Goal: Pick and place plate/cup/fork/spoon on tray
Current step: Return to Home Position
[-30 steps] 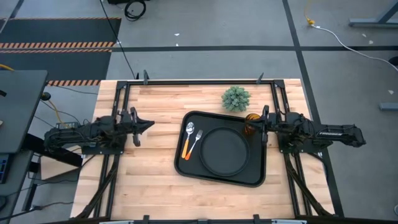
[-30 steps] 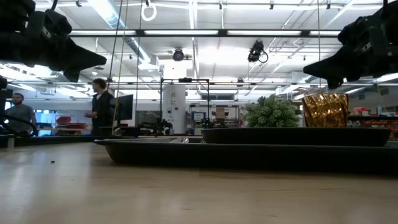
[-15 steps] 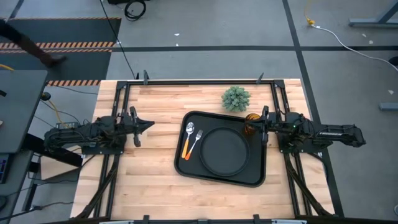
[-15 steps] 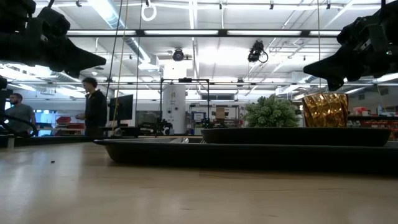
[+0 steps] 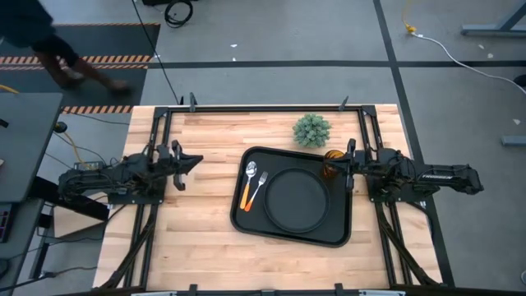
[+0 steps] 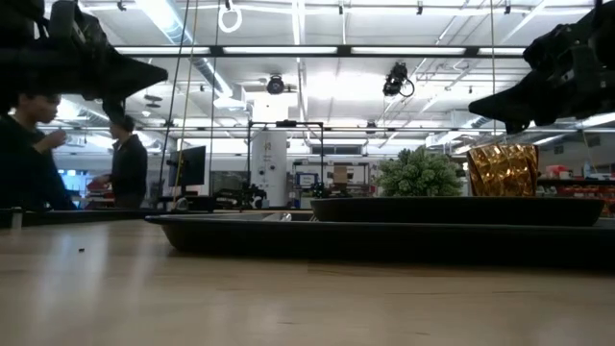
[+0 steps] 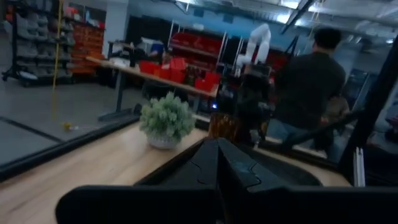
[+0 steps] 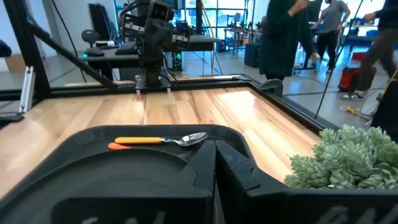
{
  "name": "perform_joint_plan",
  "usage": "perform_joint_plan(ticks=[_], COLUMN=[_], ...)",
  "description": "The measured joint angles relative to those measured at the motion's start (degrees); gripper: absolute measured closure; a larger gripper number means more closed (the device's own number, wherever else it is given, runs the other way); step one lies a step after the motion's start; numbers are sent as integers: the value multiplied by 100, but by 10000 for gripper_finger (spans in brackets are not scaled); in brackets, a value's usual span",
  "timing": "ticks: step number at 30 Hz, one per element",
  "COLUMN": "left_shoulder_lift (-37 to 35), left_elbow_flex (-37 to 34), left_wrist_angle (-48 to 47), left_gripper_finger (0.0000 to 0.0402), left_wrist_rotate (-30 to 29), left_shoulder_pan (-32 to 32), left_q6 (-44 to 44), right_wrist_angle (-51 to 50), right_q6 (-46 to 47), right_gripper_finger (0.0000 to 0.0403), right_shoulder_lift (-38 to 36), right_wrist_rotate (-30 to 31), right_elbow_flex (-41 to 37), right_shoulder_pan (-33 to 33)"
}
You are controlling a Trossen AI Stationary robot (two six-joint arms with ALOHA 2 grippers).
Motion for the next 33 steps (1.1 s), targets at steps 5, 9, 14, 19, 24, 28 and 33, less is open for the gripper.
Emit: perform_joint_plan(ticks=[5, 9, 14, 19, 24, 28, 33], left_shoulder_lift=[-5, -3, -3, -3, -3, -3, -3], left_elbow_flex=[-2, -2, -2, -4, -4, -4, -4], left_wrist_angle=[436, 592, 206, 160, 171, 155, -390], left_gripper_finger=[395, 395, 395, 395, 395, 395, 395], left_wrist_rotate=[311, 1321, 2196, 2193, 2193, 2155, 2008], left_shoulder_pan=[2, 2, -2, 0, 2, 2, 0], left_q6=[283, 954, 1709, 1686, 1689, 1713, 1761], right_wrist_angle=[0, 0, 0, 0, 0, 0, -1], right_q6=[-129, -101, -98, -98, -97, -97, -97], right_gripper_finger=[385, 385, 385, 385, 385, 385, 385], right_shoulder_lift=[0, 0, 0, 0, 0, 0, 0], right_wrist_rotate=[12, 11, 11, 11, 11, 10, 11], right_elbow_flex=[0, 0, 0, 0, 0, 0, 0], right_shoulder_pan=[0, 0, 0, 0, 0, 0, 0])
